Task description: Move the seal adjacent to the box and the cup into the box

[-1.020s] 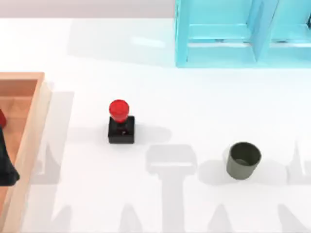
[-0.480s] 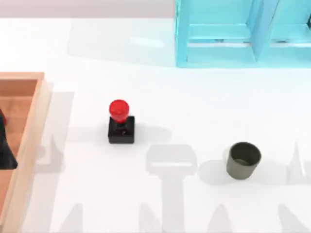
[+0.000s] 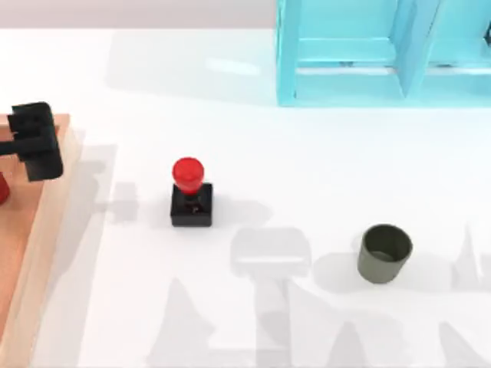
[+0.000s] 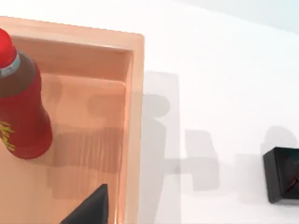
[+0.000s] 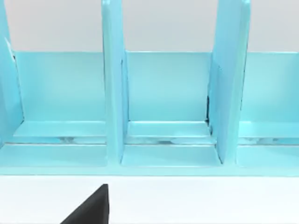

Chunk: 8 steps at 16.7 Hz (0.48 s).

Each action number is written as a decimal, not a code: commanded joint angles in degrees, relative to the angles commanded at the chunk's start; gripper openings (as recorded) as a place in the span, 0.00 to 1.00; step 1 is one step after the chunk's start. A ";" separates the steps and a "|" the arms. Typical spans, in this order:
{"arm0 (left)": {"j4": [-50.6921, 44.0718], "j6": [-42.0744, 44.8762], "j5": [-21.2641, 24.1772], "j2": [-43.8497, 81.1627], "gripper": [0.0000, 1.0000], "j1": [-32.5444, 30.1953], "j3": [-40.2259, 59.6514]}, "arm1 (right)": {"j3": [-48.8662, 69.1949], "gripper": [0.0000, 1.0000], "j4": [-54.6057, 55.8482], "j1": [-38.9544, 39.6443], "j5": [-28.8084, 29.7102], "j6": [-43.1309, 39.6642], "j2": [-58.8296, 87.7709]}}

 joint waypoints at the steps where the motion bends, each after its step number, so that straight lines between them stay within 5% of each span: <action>1: -3.64 -1.22 -0.03 5.60 1.00 -1.28 5.06 | 0.00 1.00 0.00 0.00 0.00 0.00 0.00; 8: -27.50 -8.72 0.32 43.20 1.00 -10.50 39.33 | 0.00 1.00 0.00 0.00 0.00 0.00 0.00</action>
